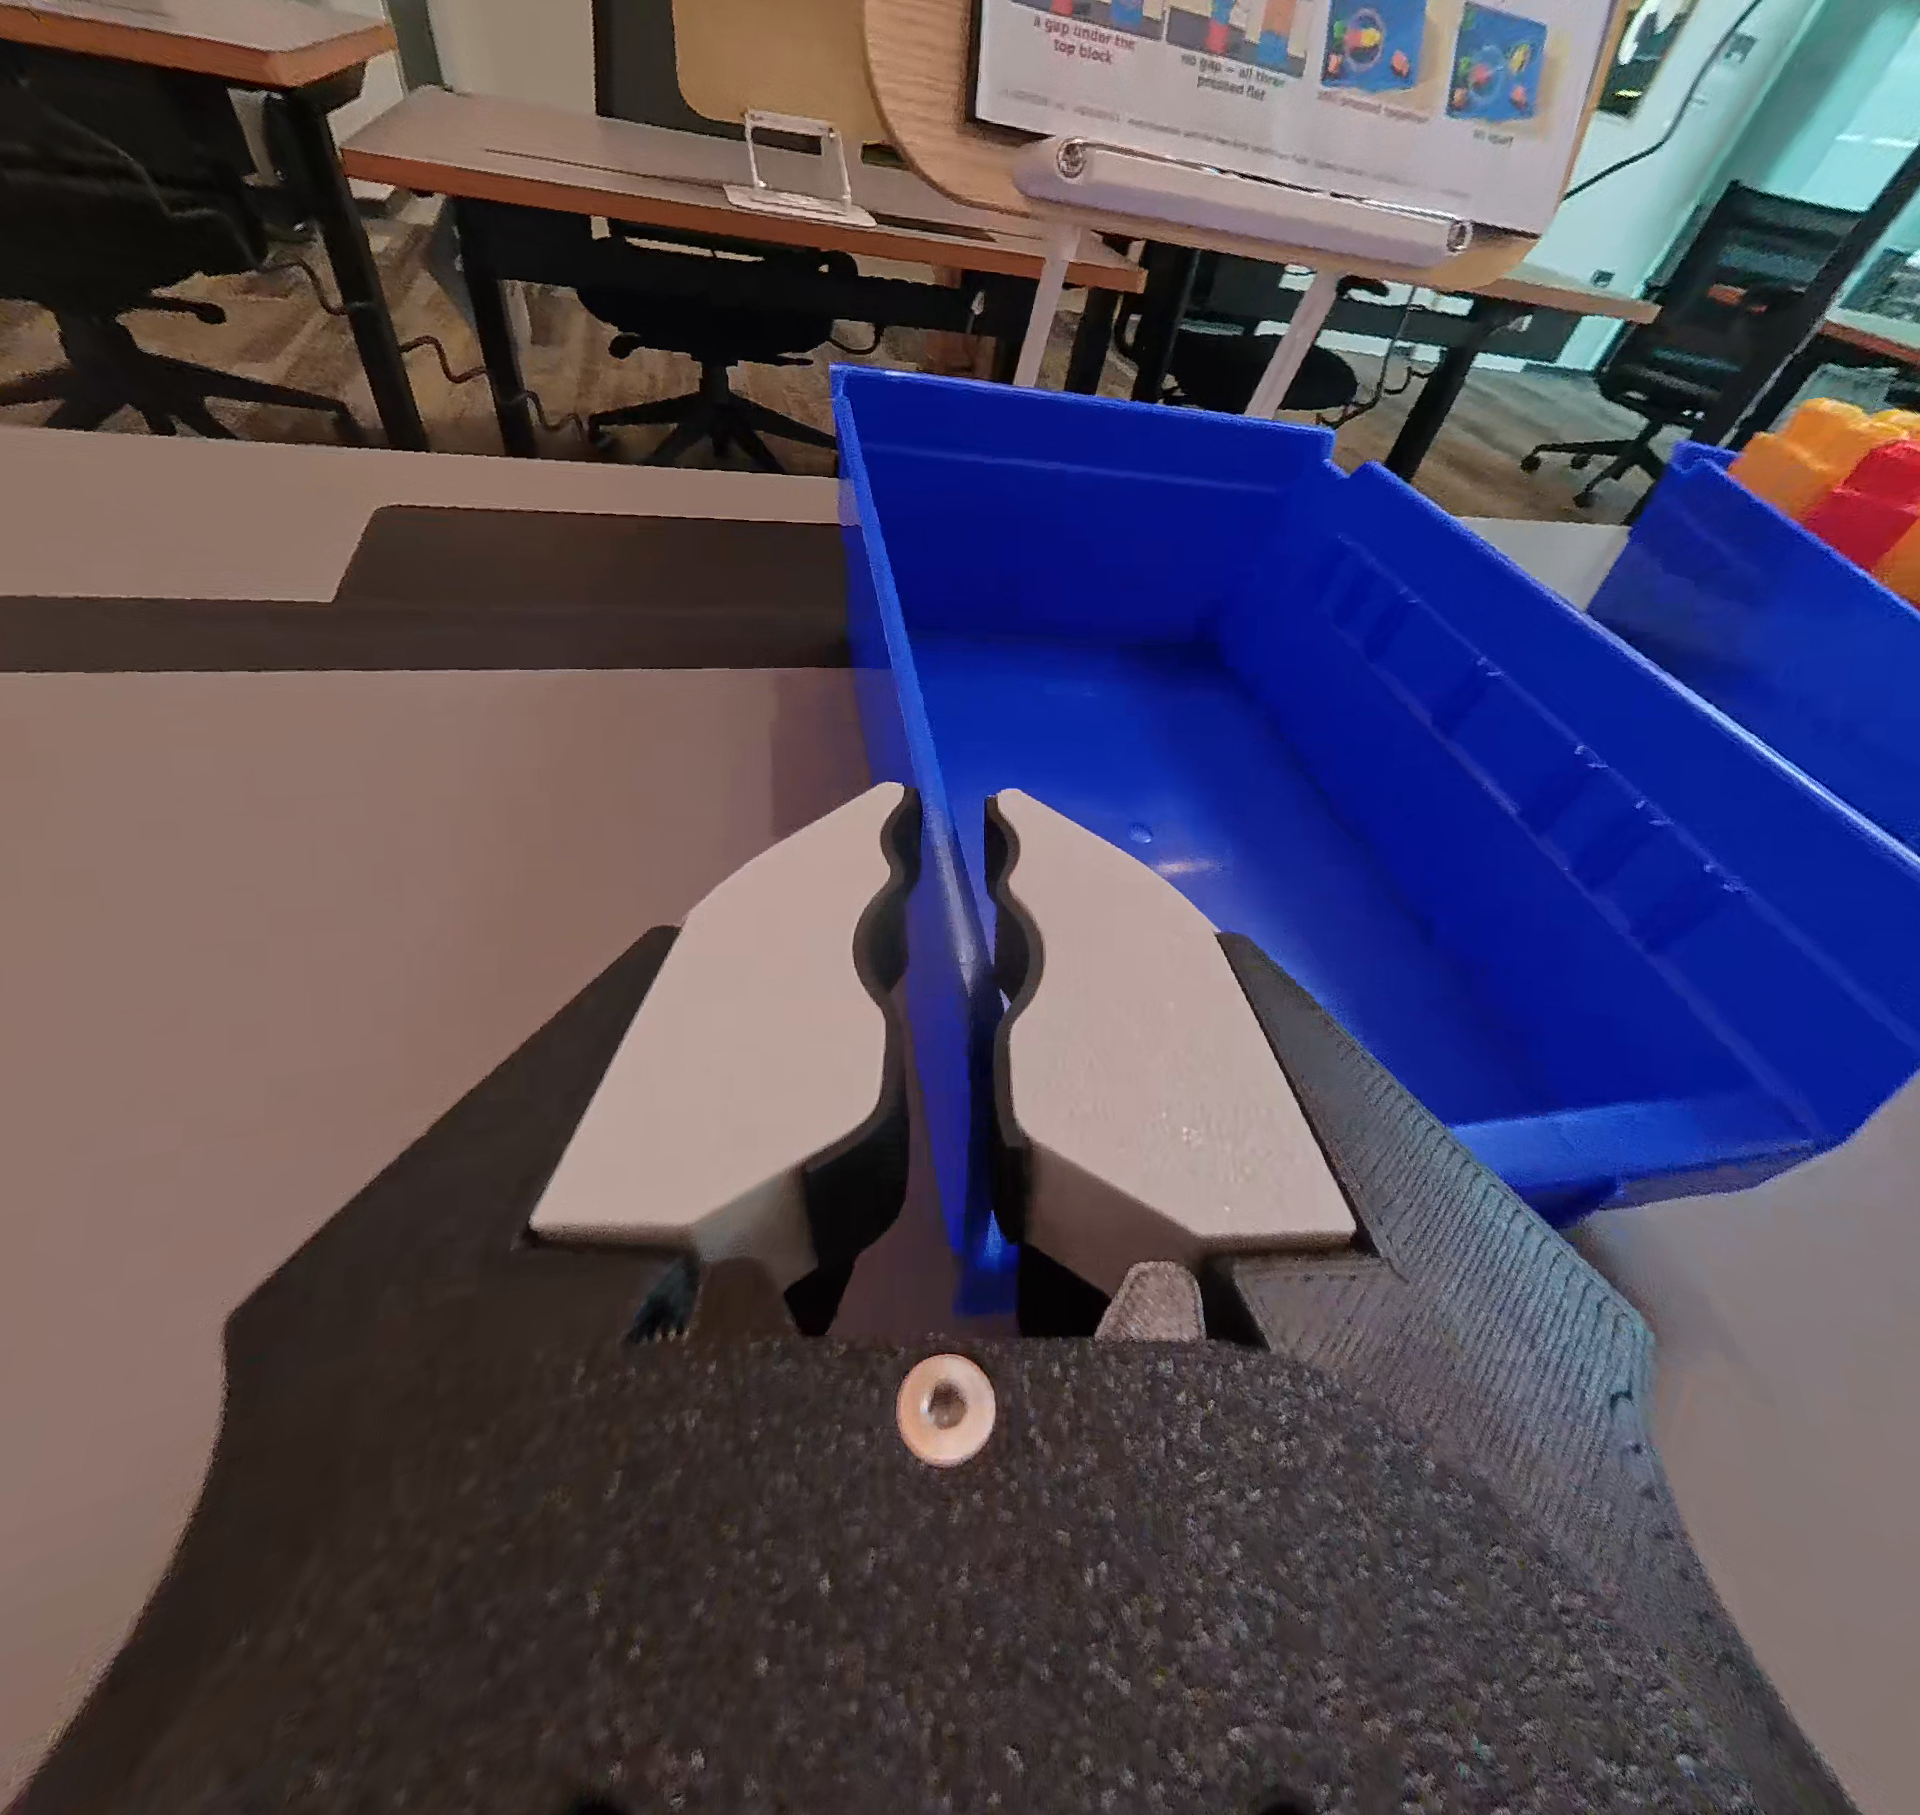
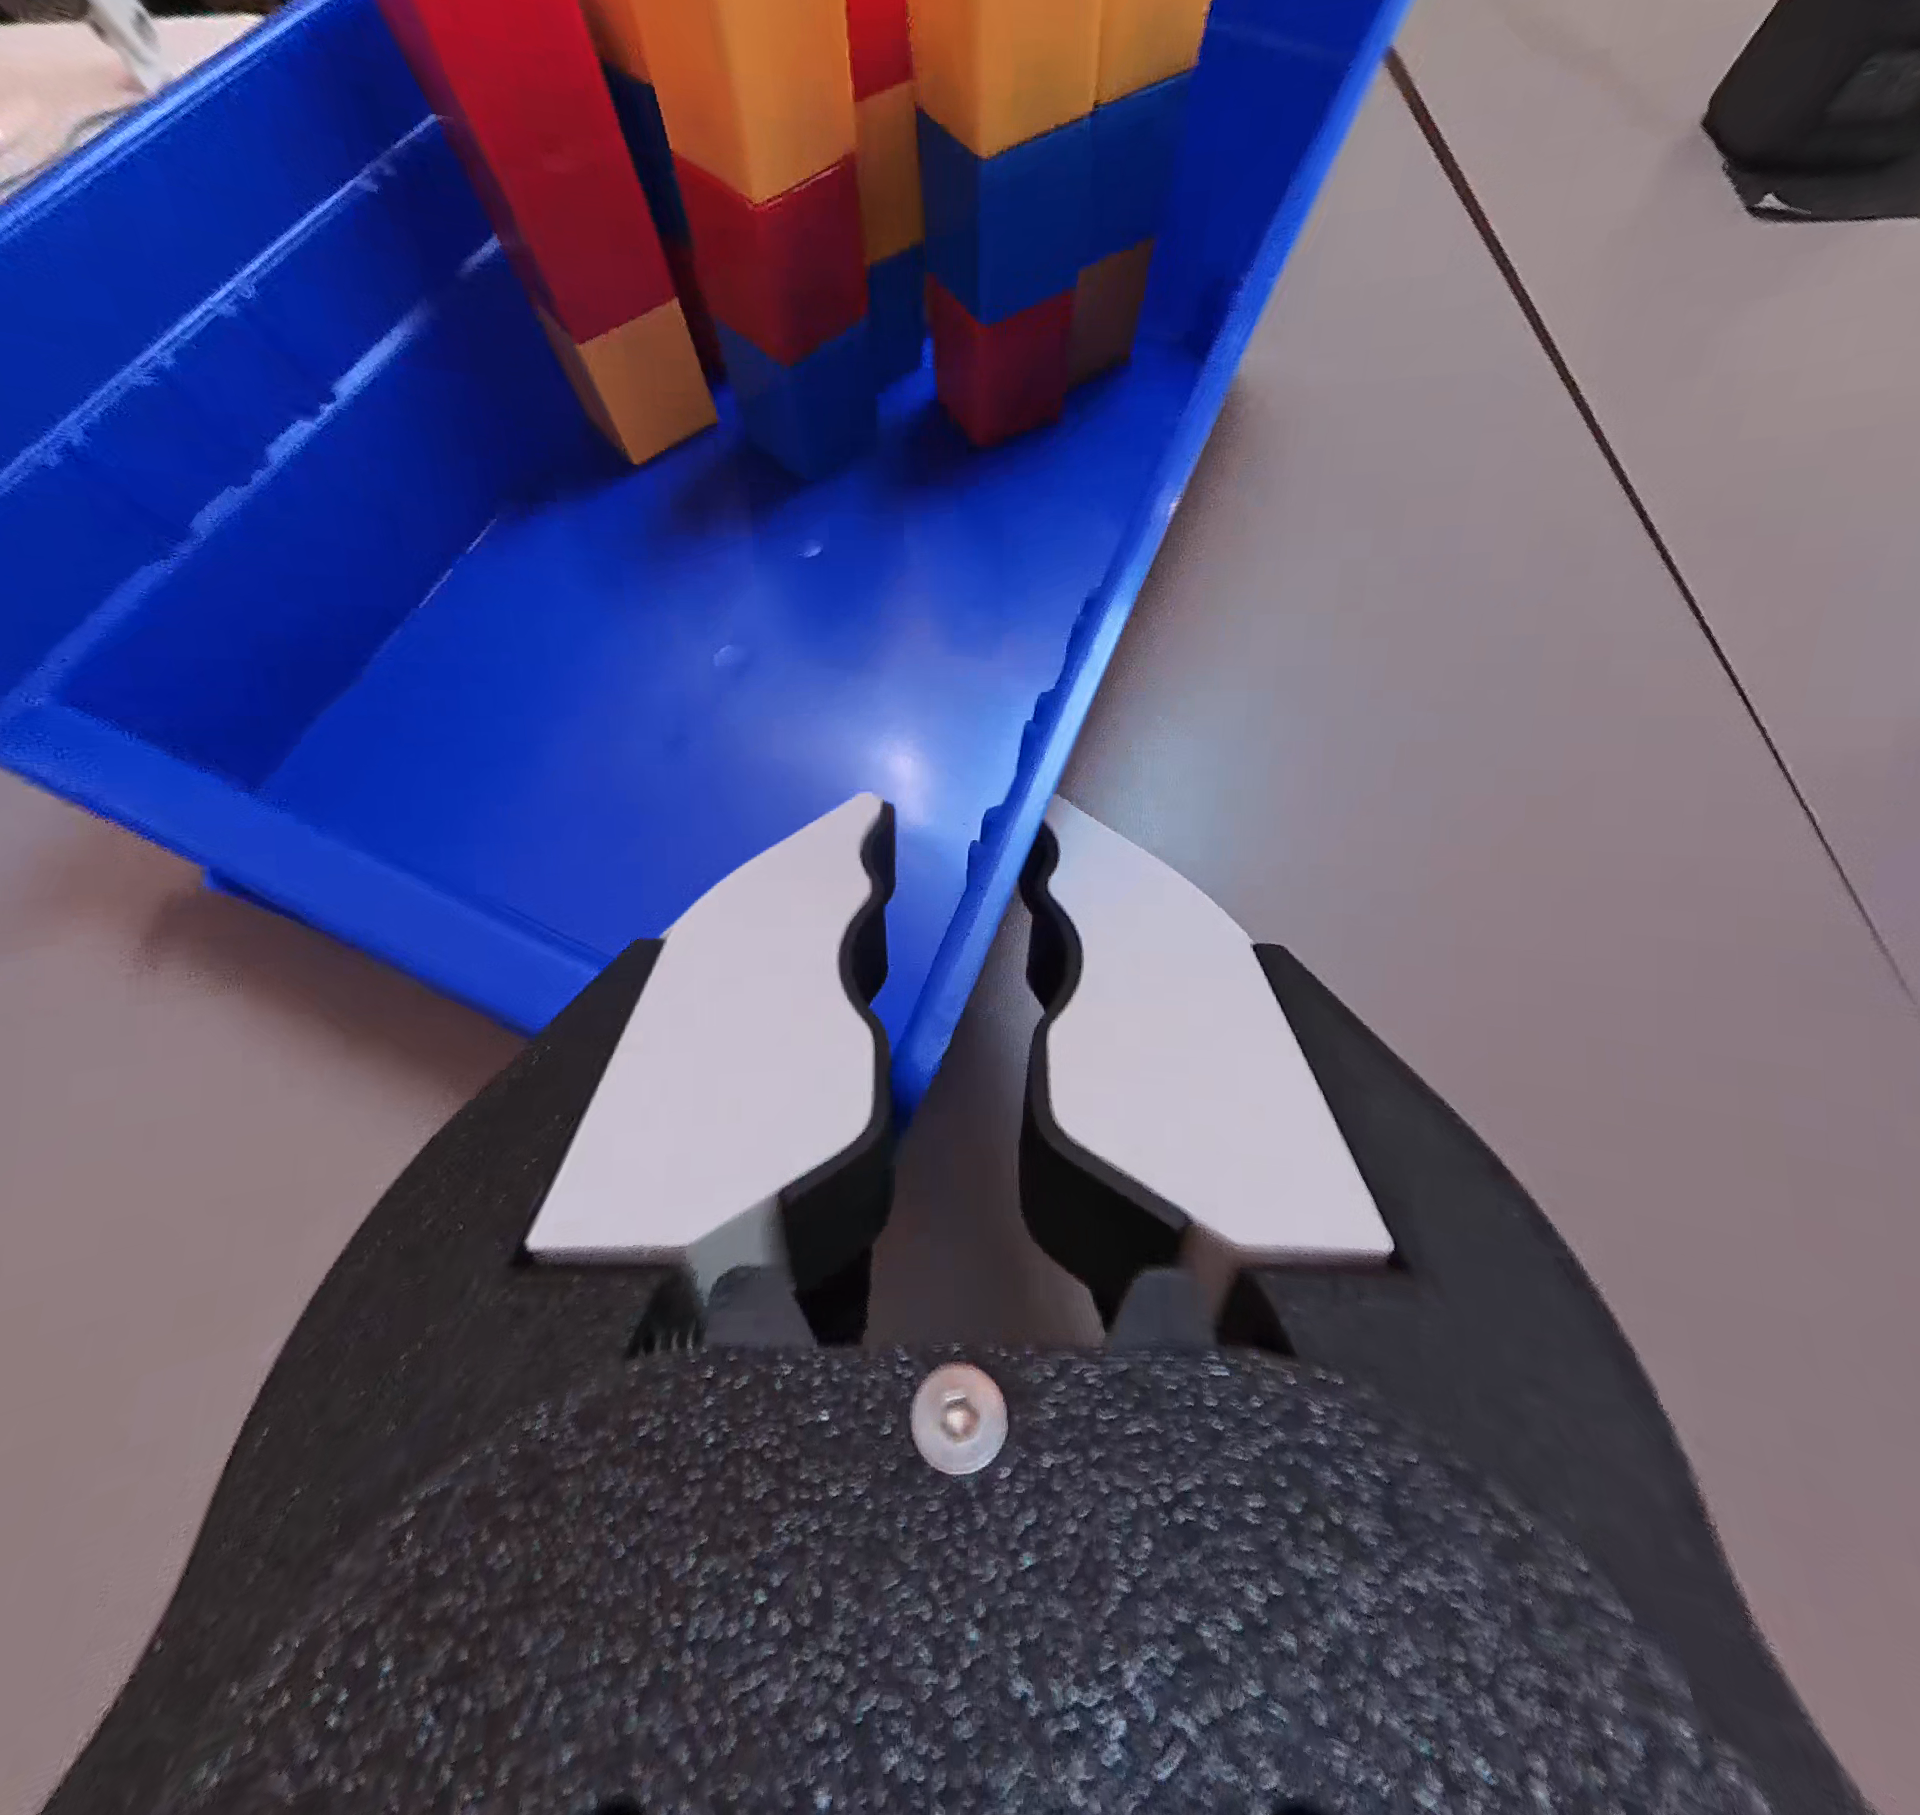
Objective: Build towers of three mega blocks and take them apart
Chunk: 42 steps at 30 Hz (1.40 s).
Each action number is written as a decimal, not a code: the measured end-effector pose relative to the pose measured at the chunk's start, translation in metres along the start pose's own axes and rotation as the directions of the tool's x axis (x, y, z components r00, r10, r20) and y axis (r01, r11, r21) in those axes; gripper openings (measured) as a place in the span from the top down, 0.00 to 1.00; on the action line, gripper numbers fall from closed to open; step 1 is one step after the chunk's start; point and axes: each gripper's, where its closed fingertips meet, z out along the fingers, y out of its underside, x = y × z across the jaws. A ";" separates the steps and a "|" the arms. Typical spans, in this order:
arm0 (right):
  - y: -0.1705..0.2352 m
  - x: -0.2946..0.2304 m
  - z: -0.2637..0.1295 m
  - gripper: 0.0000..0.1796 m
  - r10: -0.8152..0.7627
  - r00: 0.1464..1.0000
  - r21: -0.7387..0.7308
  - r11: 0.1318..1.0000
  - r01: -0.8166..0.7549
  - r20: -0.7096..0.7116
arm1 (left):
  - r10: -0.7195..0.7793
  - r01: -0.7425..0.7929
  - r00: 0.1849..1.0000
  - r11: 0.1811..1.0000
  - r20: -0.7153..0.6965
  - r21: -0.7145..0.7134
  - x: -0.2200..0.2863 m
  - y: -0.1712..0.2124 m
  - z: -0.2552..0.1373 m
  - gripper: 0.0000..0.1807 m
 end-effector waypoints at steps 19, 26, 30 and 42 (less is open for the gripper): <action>0.074 -0.094 -0.111 0.96 -0.096 0.986 0.026 0.995 0.094 0.137 | 0.355 -0.514 0.767 0.838 -0.535 -0.181 0.282 0.103 -0.064 0.80; 0.076 -0.101 -0.121 0.94 -0.131 0.980 0.079 0.990 0.120 0.151 | 0.499 -0.626 0.719 0.767 -0.484 -0.138 0.272 0.098 -0.063 0.87; 0.068 -0.101 -0.136 0.95 -0.117 0.982 0.131 0.987 0.098 0.150 | 0.530 -0.633 0.703 0.770 -0.474 -0.079 0.276 0.082 -0.071 0.88; -0.044 -0.160 -0.220 0.93 -0.287 0.931 0.313 0.926 0.210 0.225 | 0.544 -0.571 0.772 0.821 -0.328 0.017 0.238 -0.045 -0.126 0.87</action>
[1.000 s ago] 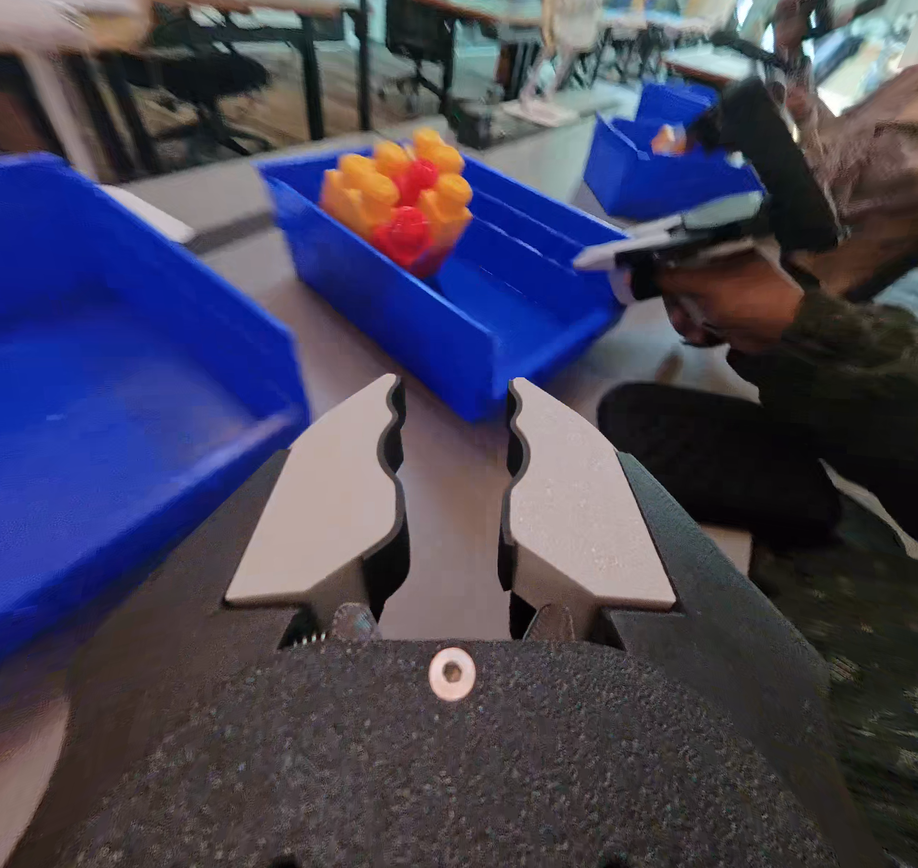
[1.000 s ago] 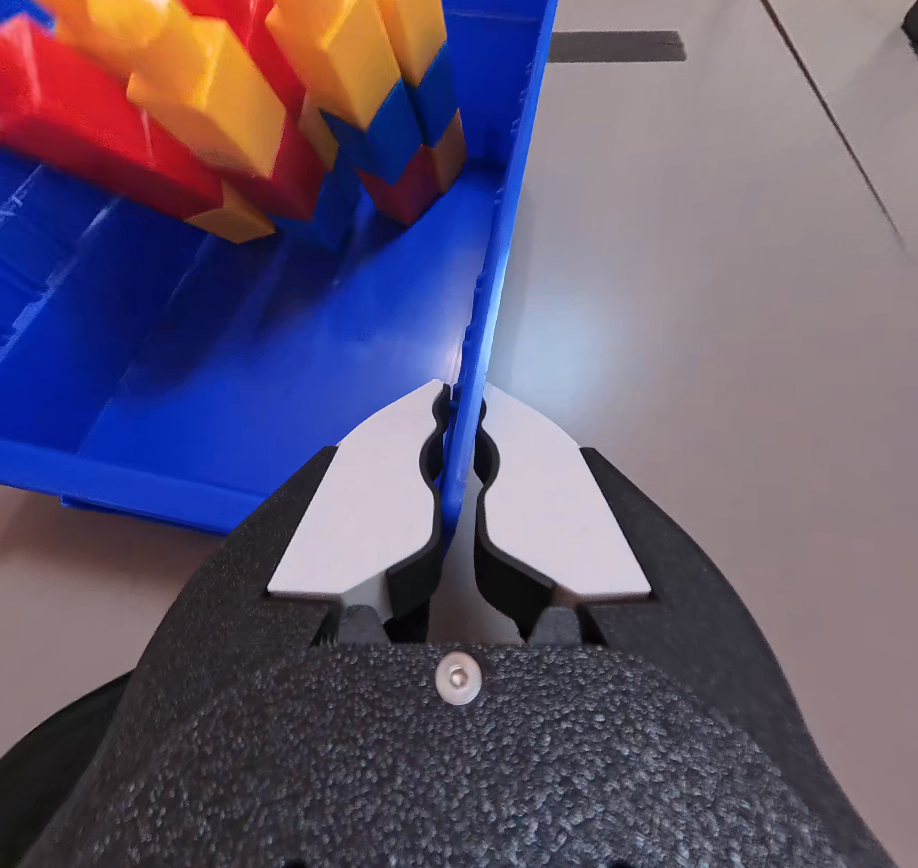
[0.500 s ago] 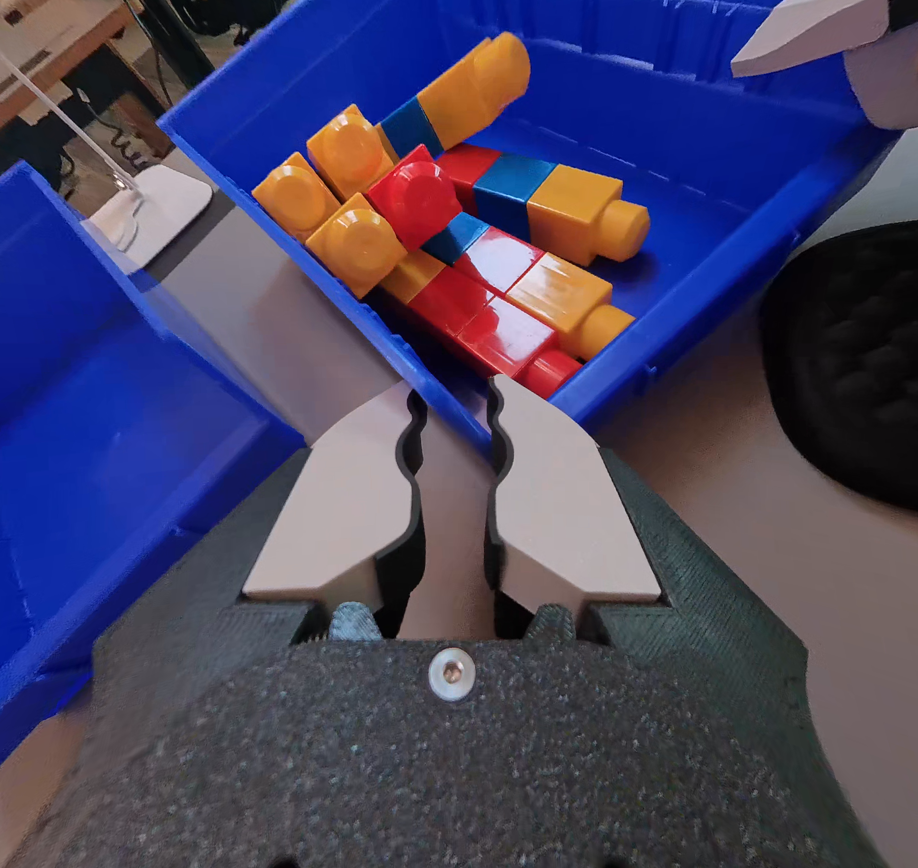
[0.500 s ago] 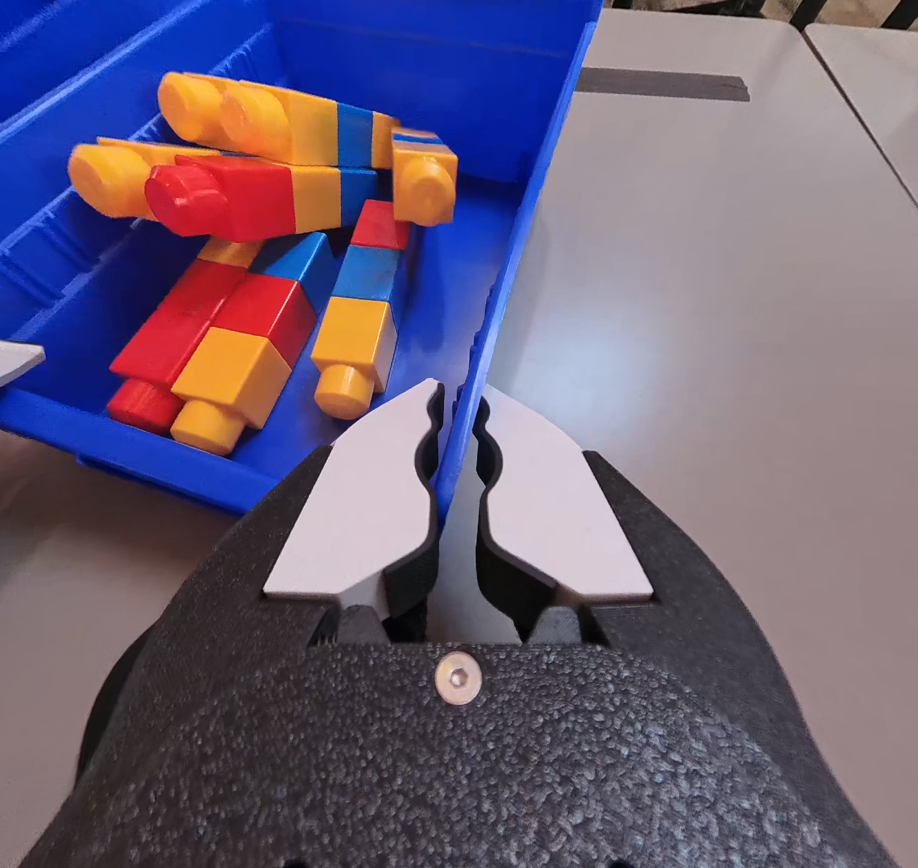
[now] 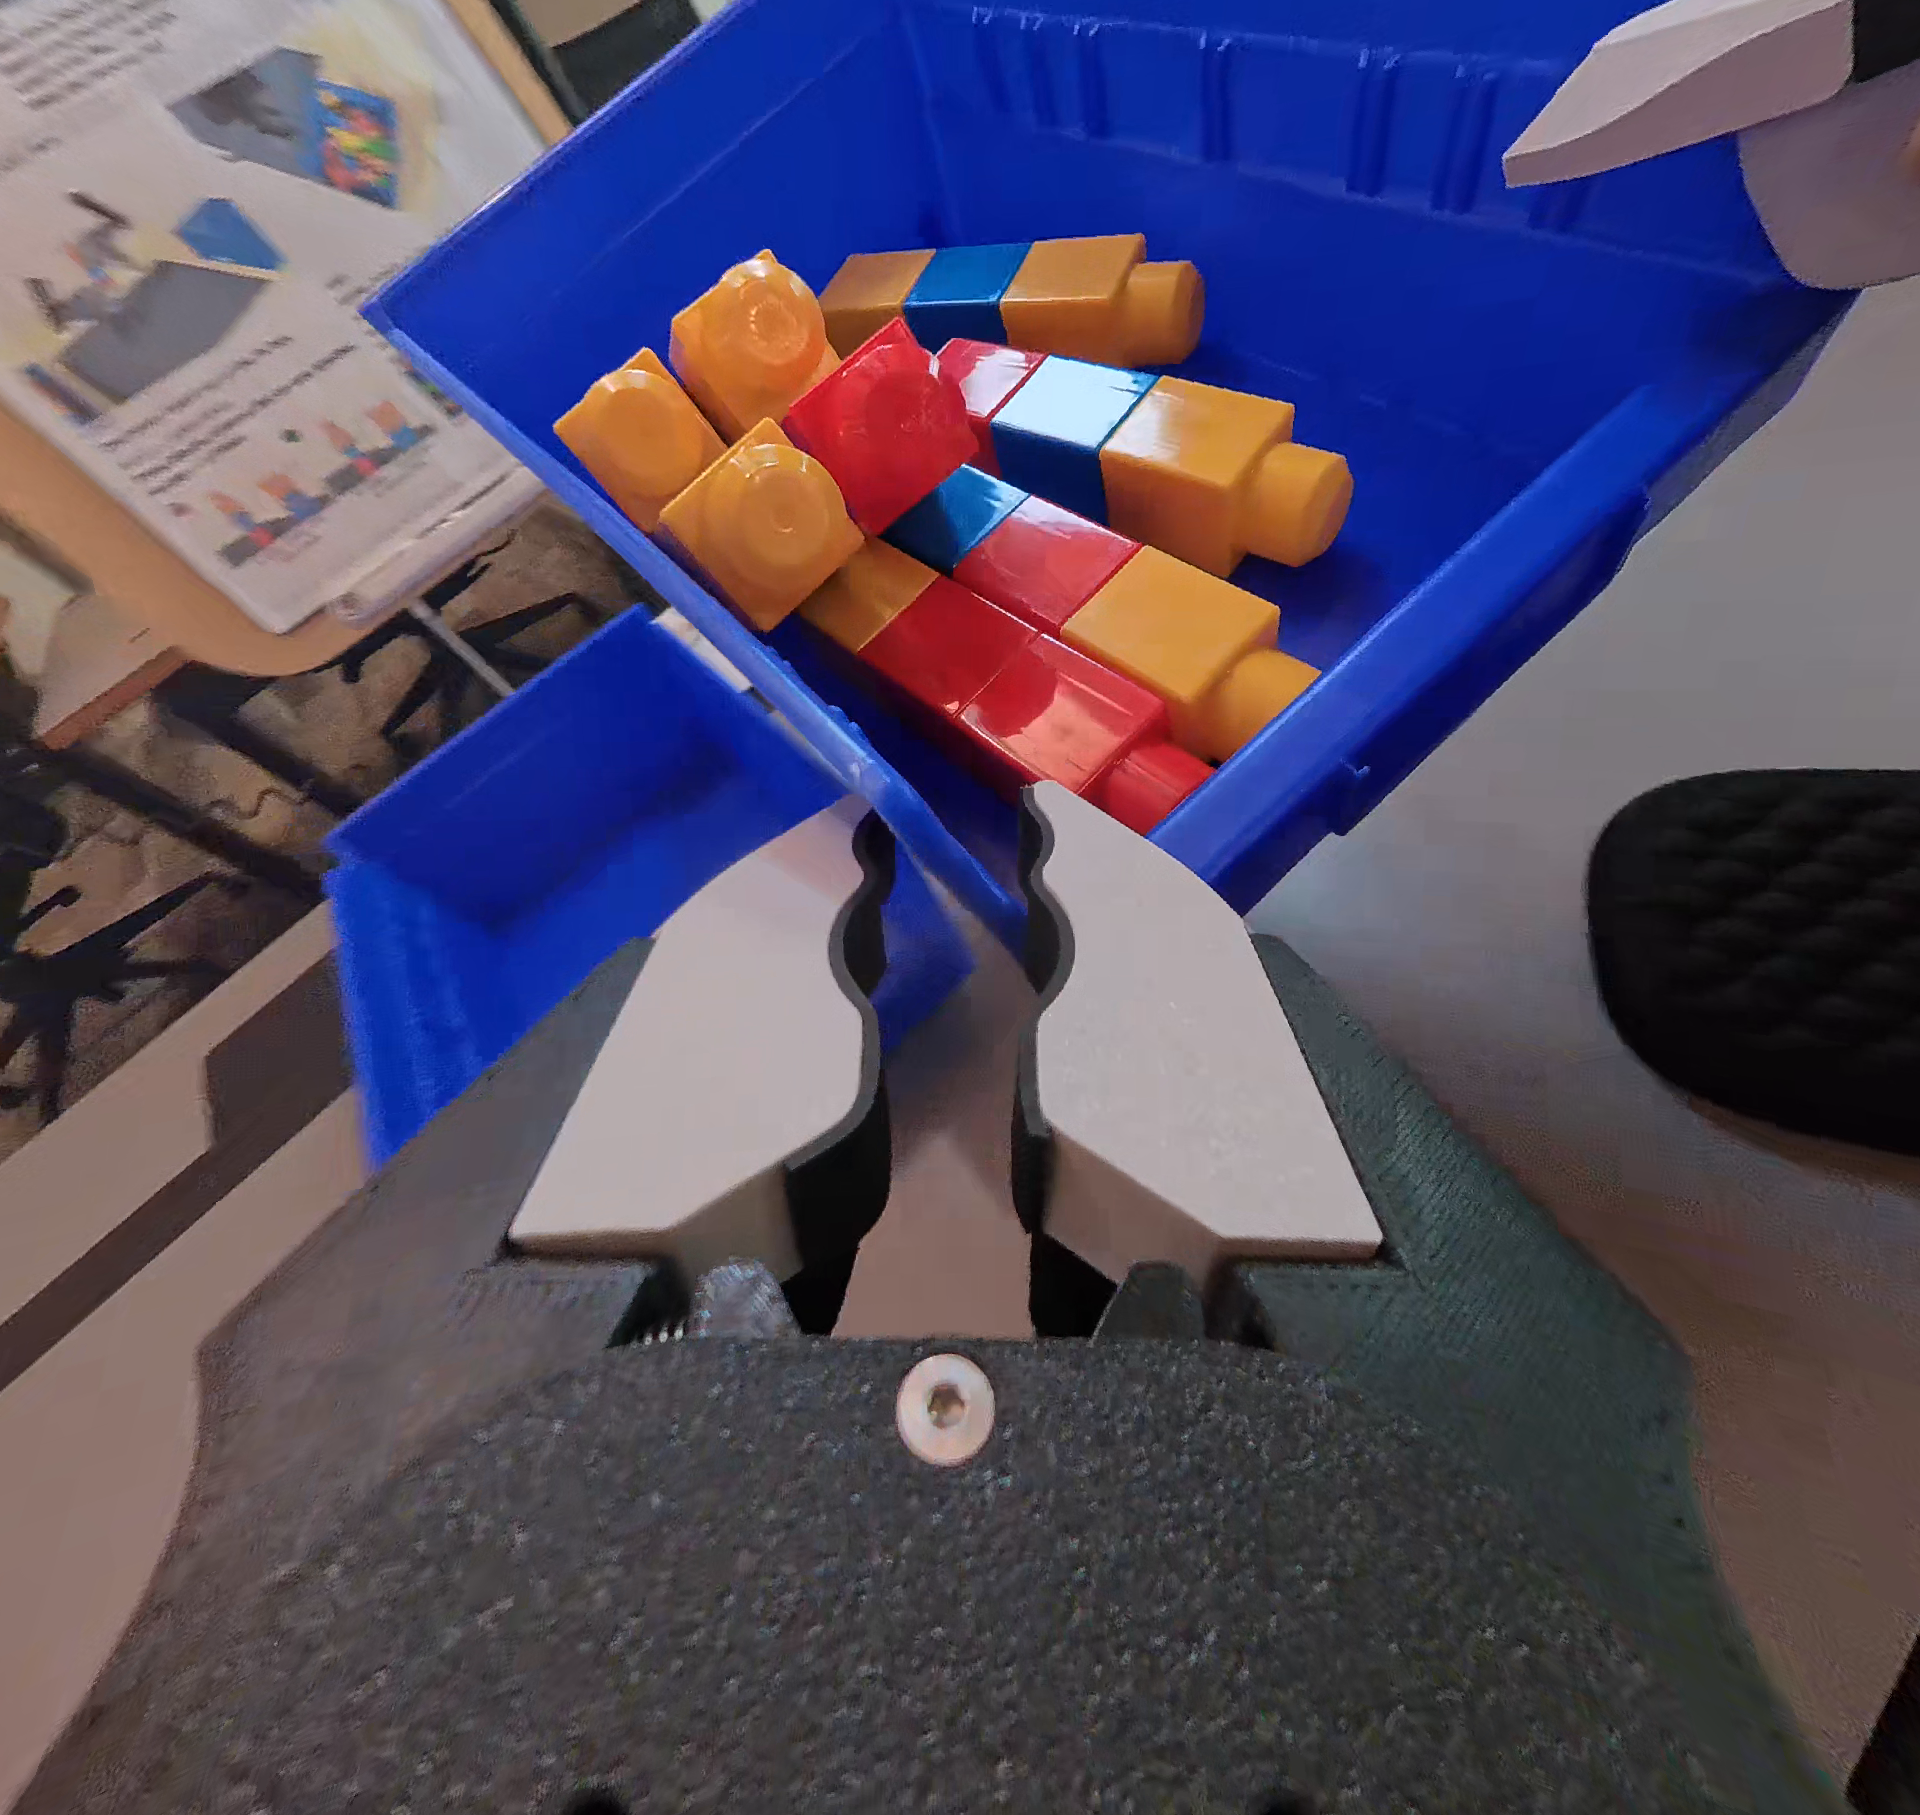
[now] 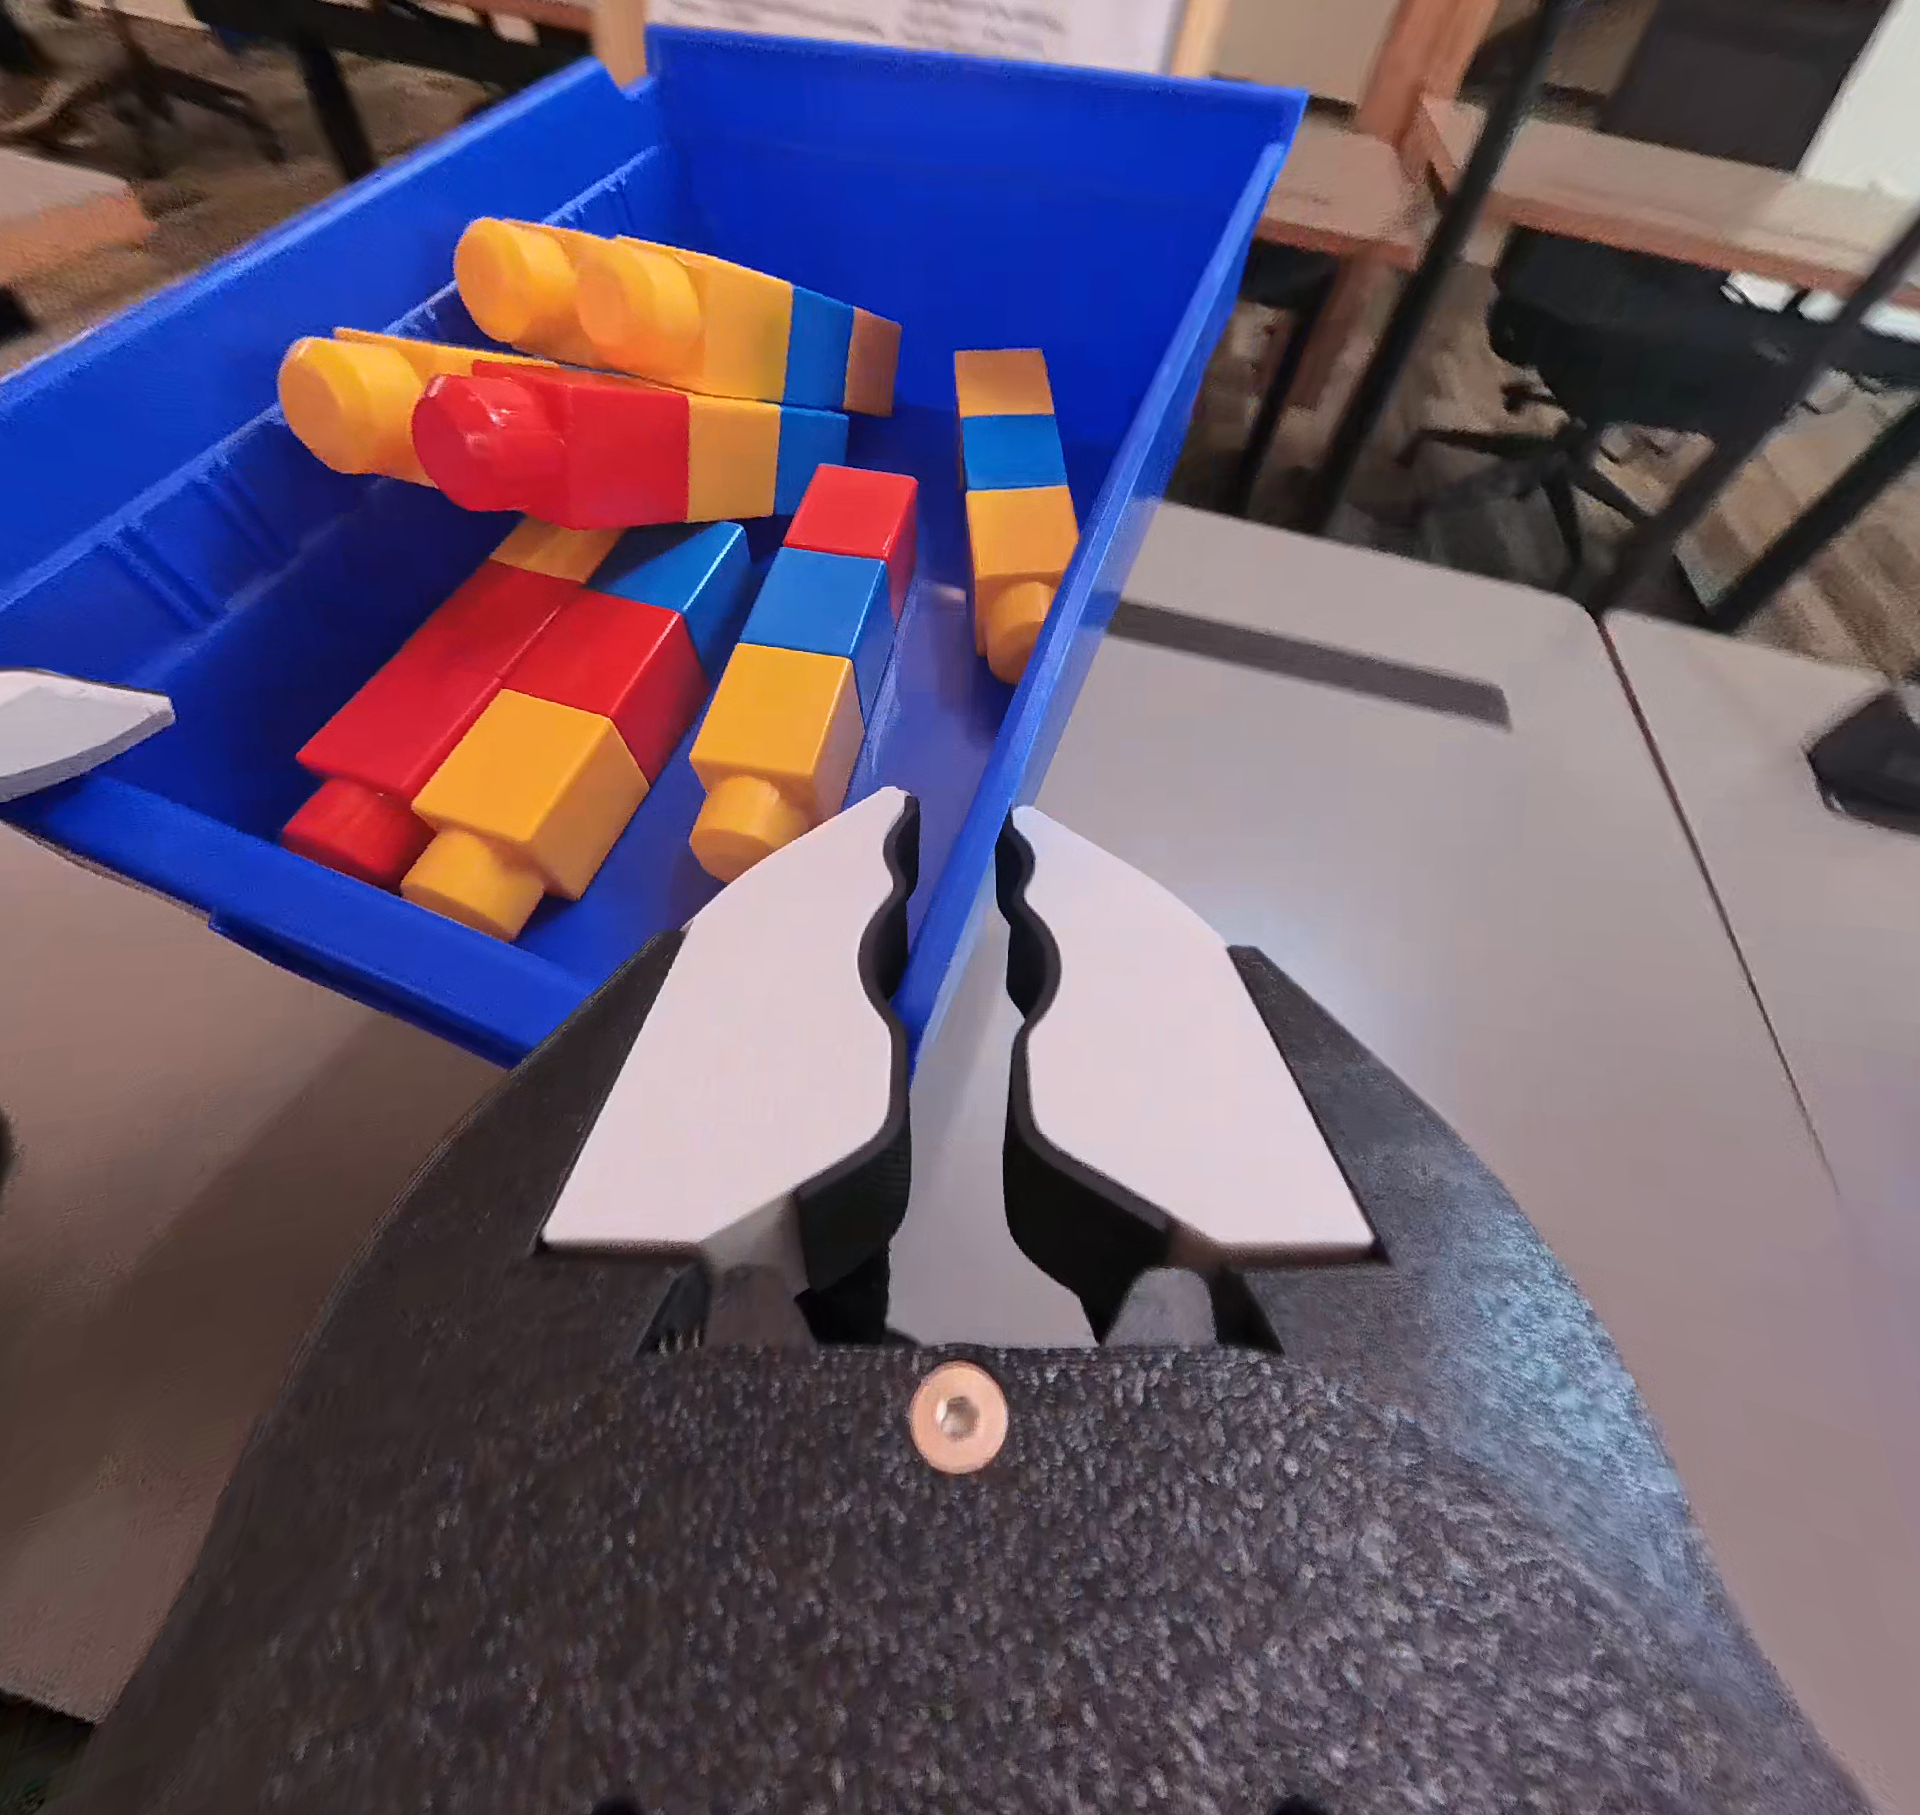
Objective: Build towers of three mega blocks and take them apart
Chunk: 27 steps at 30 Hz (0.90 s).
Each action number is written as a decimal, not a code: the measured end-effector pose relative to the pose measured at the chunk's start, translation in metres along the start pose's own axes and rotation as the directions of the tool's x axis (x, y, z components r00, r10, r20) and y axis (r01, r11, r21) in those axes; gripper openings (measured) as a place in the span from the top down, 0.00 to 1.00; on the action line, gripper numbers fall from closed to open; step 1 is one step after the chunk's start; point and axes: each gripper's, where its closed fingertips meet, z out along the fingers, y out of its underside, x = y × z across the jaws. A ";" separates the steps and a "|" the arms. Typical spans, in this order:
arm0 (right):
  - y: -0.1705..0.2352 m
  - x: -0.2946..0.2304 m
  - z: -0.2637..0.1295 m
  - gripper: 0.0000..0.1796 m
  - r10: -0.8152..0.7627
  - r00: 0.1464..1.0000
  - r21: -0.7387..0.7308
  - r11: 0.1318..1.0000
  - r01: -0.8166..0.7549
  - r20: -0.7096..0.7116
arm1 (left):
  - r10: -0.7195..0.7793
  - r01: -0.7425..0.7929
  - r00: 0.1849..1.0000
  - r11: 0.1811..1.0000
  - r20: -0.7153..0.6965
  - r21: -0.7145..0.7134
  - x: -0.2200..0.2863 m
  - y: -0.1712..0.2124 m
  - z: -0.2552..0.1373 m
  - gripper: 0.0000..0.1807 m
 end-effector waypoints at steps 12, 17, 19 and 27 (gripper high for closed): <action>-0.089 -0.213 0.114 0.93 -0.106 0.911 0.052 0.994 0.093 0.399 | -0.145 0.210 0.868 0.974 0.475 -0.086 -0.170 0.086 -0.136 0.90; -0.068 -0.302 0.145 0.92 -0.066 0.848 0.004 0.997 0.075 0.526 | -0.181 0.302 0.785 0.947 0.593 -0.111 -0.204 0.145 -0.183 0.93; -0.054 -0.328 0.152 0.91 -0.045 0.827 -0.018 0.998 0.067 0.560 | -0.186 0.328 0.765 0.937 0.616 -0.124 -0.210 0.167 -0.195 0.93; 0.013 -0.385 0.168 0.86 0.063 0.757 -0.139 0.990 0.036 0.651 | -0.162 0.401 0.717 0.892 0.678 -0.211 -0.221 0.235 -0.210 0.96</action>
